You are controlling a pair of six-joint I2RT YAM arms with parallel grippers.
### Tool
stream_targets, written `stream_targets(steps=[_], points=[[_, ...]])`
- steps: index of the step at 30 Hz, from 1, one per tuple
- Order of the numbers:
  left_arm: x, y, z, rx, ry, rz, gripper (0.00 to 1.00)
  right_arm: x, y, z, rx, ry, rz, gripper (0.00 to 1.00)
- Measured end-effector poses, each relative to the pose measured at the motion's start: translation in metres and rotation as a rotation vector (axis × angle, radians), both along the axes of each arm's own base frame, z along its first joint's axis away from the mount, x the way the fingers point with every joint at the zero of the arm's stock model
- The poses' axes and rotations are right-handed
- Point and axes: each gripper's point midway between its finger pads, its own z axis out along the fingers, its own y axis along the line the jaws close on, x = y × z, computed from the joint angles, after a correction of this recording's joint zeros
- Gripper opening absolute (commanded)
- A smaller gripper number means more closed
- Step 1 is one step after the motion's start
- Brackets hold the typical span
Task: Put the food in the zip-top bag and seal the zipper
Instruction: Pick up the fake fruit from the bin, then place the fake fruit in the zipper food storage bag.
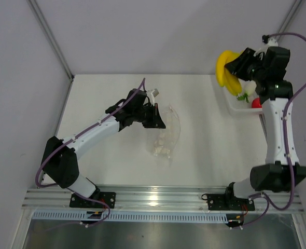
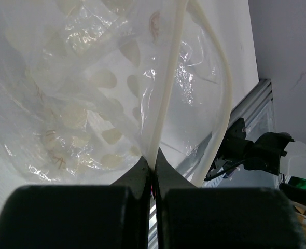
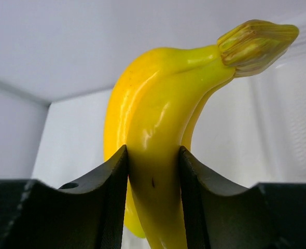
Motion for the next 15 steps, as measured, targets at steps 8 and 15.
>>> stream_targets(steps=[8,15], points=[[-0.005,0.008,-0.001,0.067,-0.002,-0.04,0.01,-0.161,0.106,-0.021,0.135,0.097,0.392,0.0],[-0.008,0.013,-0.003,0.099,-0.025,-0.074,0.01,-0.254,0.177,-0.05,0.235,0.236,0.768,0.0]])
